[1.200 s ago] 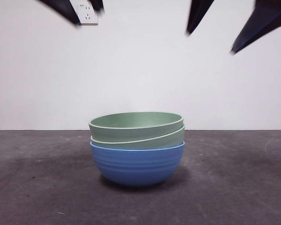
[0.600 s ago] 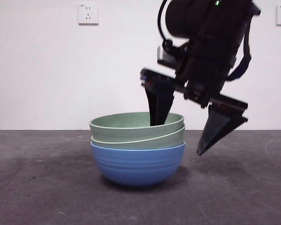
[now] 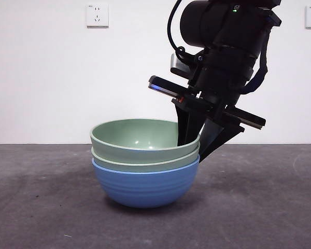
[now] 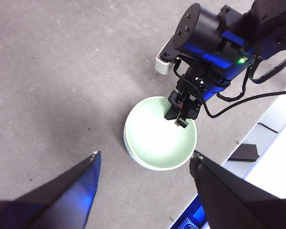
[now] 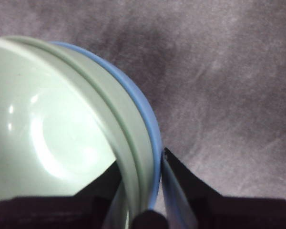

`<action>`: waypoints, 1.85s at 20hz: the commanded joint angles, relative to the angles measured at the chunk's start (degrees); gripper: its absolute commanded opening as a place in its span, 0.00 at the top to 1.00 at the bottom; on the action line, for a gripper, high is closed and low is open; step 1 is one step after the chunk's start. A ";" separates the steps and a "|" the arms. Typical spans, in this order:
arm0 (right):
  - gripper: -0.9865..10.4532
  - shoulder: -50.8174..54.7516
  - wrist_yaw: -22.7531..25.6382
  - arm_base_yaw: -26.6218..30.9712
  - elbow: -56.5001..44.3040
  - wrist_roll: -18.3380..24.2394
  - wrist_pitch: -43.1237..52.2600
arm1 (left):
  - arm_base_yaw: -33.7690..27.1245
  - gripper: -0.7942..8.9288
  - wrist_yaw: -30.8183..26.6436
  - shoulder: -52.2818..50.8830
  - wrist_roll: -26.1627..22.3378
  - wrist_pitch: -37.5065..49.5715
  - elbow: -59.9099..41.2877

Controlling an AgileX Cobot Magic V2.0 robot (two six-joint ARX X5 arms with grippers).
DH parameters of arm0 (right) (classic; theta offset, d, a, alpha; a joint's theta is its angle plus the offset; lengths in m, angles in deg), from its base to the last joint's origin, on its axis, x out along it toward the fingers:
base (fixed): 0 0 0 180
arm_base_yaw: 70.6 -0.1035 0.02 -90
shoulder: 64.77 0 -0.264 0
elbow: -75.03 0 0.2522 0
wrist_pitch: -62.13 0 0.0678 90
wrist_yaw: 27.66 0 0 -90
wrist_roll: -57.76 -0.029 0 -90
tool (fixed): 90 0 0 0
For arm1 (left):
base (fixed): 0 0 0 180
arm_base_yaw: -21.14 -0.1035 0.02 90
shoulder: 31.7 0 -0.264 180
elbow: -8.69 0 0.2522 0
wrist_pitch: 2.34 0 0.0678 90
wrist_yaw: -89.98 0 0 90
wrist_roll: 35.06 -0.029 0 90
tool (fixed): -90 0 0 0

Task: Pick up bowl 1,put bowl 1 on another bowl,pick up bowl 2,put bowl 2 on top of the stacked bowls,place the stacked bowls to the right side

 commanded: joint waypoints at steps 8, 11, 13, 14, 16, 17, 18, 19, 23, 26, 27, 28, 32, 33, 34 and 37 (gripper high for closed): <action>0.92 4.09 0.07 1.27 -0.66 0.52 -0.26 | -0.09 0.59 0.02 -0.07 -0.09 -0.04 -0.15; 0.92 7.10 0.57 6.54 -0.55 1.16 0.22 | -0.09 0.59 0.02 -0.09 -0.07 -0.07 -0.15; 0.92 7.32 0.52 11.52 -0.52 2.56 0.02 | -0.09 0.59 0.02 -0.09 -0.07 -0.11 -0.15; 0.92 7.28 0.55 14.14 -0.52 3.19 0.00 | -0.09 0.59 0.04 -0.09 -0.04 -0.24 -0.15; 0.92 7.28 0.57 18.51 -0.52 3.96 0.94 | -0.09 0.59 0.04 -0.07 -0.04 -0.66 -0.15; 0.92 7.28 0.52 20.55 -0.52 3.96 1.73 | -0.09 0.59 0.04 -0.07 -0.04 -0.66 -0.15; 0.93 7.28 0.52 22.47 -0.52 4.02 2.14 | -0.09 0.59 0.04 -0.07 -0.02 -0.61 -0.15; 0.93 7.02 0.46 24.15 -0.52 4.39 2.16 | -0.07 0.59 0.07 -0.07 -0.02 -0.63 -0.15; 0.93 4.09 0.44 27.85 -0.52 5.51 2.34 | -0.07 0.59 0.11 -0.07 0.00 -0.17 -0.15; 0.92 2.08 0.42 28.59 -0.52 5.62 3.02 | -0.07 0.59 0.11 -0.07 0.24 -0.28 -0.15; 0.92 1.55 0.42 28.59 -0.52 5.68 3.19 | -0.07 0.59 0.11 -0.07 0.24 -0.26 -0.15; 0.92 1.14 0.44 28.59 -0.52 5.77 3.21 | -0.07 0.59 0.11 -0.07 0.24 -0.33 -0.15; 0.91 -0.42 0.42 28.59 -0.52 5.90 3.15 | -0.07 0.59 0.11 -0.07 0.42 -0.52 -0.15; 0.88 -0.72 0.42 28.59 -0.52 5.90 3.04 | -0.07 0.59 0.11 -0.07 0.42 -0.55 -0.15; 0.81 -0.92 0.39 28.59 -0.52 5.90 2.99 | -0.07 0.59 0.11 -0.07 0.42 -0.61 -0.15; 0.71 -0.96 0.37 28.57 -0.52 5.90 3.02 | -0.07 0.59 0.11 -0.07 0.39 -1.11 -0.15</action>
